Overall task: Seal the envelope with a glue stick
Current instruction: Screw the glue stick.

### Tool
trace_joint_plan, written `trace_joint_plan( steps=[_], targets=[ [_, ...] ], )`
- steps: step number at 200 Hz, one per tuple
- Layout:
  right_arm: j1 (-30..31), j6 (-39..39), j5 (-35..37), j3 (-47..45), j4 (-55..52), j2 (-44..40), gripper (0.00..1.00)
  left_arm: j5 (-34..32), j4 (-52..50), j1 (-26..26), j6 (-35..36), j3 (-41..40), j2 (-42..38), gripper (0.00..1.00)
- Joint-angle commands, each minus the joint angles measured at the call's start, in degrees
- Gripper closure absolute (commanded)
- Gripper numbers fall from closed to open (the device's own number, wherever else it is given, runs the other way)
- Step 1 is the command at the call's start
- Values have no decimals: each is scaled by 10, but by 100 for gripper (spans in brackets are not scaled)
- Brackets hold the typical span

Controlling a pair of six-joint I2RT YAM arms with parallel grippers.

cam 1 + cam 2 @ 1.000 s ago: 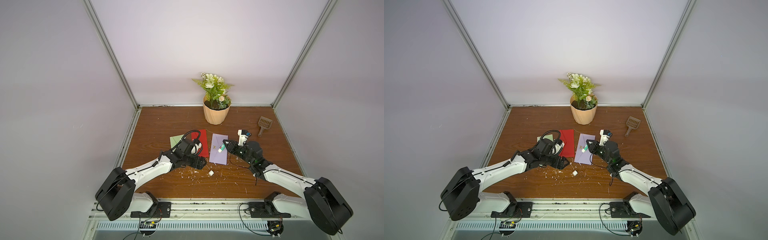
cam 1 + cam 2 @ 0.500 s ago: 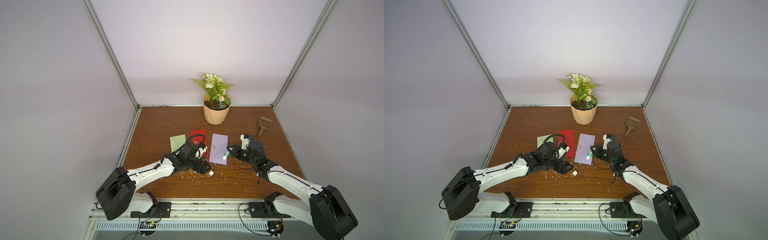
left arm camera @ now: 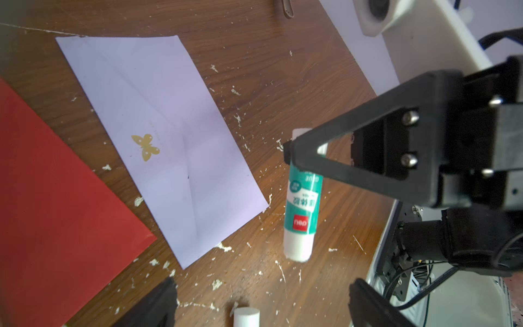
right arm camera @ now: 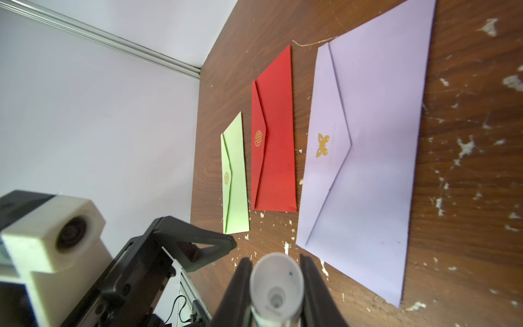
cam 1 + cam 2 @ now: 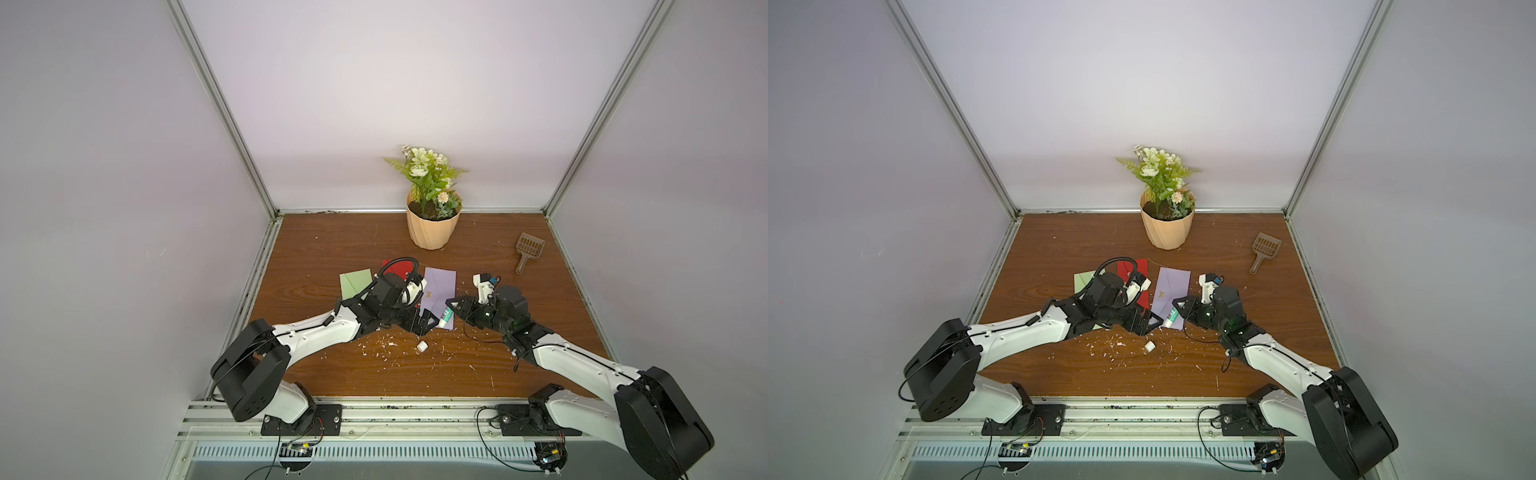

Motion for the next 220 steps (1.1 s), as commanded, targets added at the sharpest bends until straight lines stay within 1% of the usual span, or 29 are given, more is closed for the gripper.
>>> trace_joint_plan(
  steps=[1, 27, 70, 107, 150, 188, 220],
  targets=[
    [11, 12, -18, 12, 46, 6, 100, 25, 30, -9, 3, 21, 19, 4],
    [18, 21, -15, 13, 62, 9, 100, 35, 45, -14, -4, 28, 37, 5],
    [28, 27, -10, 20, 71, 12, 100, 45, 66, -18, -17, 29, 59, 14],
    [37, 28, -14, 30, 77, 25, 100, 47, 73, -19, -23, 40, 75, 30],
    [52, 36, -14, 32, 99, 50, 100, 56, 78, -19, -26, 55, 92, 44],
    [53, 34, -2, 37, 99, 51, 100, 52, 66, -19, -24, 49, 88, 68],
    [54, 29, 0, 37, 103, 47, 100, 49, 64, -19, -24, 41, 83, 77]
  ],
)
